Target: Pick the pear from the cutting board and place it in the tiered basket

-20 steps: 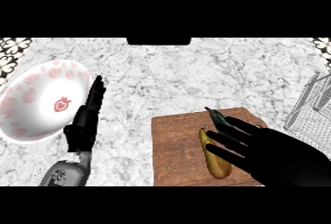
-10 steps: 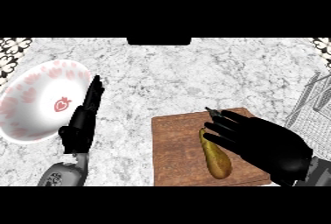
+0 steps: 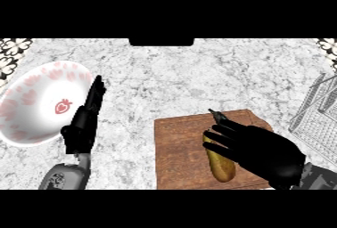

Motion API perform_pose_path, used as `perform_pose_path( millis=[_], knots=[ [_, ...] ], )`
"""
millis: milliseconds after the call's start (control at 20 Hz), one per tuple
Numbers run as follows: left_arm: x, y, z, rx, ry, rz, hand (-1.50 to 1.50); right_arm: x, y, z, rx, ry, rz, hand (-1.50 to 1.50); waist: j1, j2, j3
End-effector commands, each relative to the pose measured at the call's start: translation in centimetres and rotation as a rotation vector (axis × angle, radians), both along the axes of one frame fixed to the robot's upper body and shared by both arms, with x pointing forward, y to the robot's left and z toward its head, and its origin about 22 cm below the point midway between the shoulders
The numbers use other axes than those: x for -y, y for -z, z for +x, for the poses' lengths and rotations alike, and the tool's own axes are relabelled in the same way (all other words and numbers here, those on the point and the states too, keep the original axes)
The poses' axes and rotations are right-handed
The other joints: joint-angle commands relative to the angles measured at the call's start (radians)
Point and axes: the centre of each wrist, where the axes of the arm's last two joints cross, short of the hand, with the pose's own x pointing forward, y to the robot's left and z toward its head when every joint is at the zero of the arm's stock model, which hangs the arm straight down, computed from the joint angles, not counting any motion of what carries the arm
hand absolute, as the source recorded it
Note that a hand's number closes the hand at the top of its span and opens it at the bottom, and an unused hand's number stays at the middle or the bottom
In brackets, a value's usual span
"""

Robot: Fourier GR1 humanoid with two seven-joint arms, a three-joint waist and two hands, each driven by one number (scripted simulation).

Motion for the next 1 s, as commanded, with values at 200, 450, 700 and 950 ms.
perform_pose_path(
  millis=[200,450,700,950],
  knots=[
    [0.4,1.8,0.5,-0.006,-0.006,-0.006,0.0,-3.1,1.5,0.8,-0.046,0.014,-0.03,-1.5,-0.001,0.001,-0.001],
    [0.8,-1.2,0.3,-0.003,0.004,-0.023,0.0,-3.4,3.0,0.4,-0.03,0.0,-0.034,-1.5,0.001,0.0,0.0],
    [0.7,-0.1,1.5,0.002,-0.013,0.004,0.0,-4.4,2.4,1.4,-0.044,0.006,-0.052,-1.5,0.0,0.0,0.0],
    [-0.6,0.6,-0.2,0.01,0.0,-0.01,0.0,-2.7,4.8,2.2,-0.071,0.025,-0.048,-1.5,0.001,0.0,0.0]
  ],
)
